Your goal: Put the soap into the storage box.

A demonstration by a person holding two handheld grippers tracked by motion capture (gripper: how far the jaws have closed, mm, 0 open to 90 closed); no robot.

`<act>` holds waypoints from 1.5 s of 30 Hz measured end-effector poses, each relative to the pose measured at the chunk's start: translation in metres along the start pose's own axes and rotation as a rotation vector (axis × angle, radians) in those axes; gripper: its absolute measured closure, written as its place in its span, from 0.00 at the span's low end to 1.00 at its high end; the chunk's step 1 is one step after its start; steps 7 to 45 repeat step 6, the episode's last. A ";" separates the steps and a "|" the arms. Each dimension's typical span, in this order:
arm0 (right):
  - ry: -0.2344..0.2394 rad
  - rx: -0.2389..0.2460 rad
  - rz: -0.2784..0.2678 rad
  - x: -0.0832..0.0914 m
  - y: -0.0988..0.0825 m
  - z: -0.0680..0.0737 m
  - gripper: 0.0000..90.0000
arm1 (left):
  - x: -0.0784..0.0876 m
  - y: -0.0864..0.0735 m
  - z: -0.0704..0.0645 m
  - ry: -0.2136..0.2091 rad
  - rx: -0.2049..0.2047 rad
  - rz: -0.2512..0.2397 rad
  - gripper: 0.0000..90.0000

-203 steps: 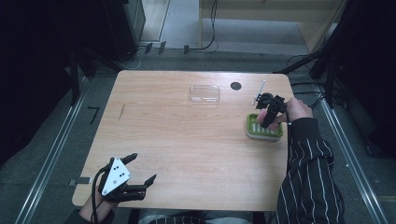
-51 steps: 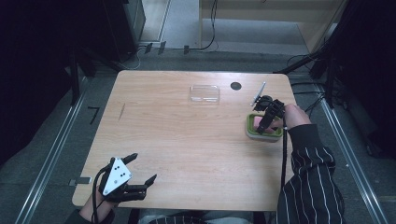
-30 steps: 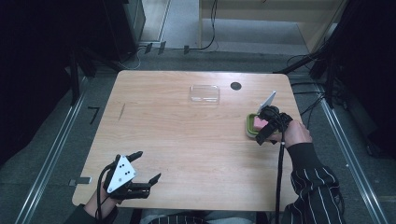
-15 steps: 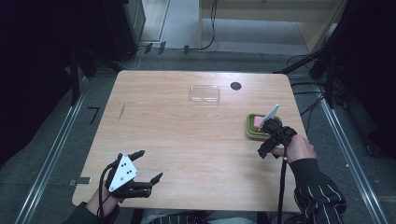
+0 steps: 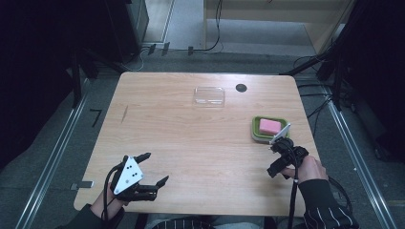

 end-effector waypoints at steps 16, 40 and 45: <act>0.013 -0.012 0.010 -0.006 -0.006 0.000 0.07 | -0.001 0.001 0.000 0.000 -0.006 0.004 0.16; 0.013 -0.012 0.010 -0.006 -0.006 0.000 0.07 | -0.001 0.001 0.000 0.000 -0.006 0.004 0.16; 0.013 -0.012 0.010 -0.006 -0.006 0.000 0.07 | -0.001 0.001 0.000 0.000 -0.006 0.004 0.16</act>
Point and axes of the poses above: each handheld gripper's, and its own axes: x roughly backward along the jaws, y roughly out of its top, z roughly to its left, the point moved 2 cm from there along -x, roughly forward along the jaws, and after that the axes turned 11 degrees about y, right-handed, at the moved point
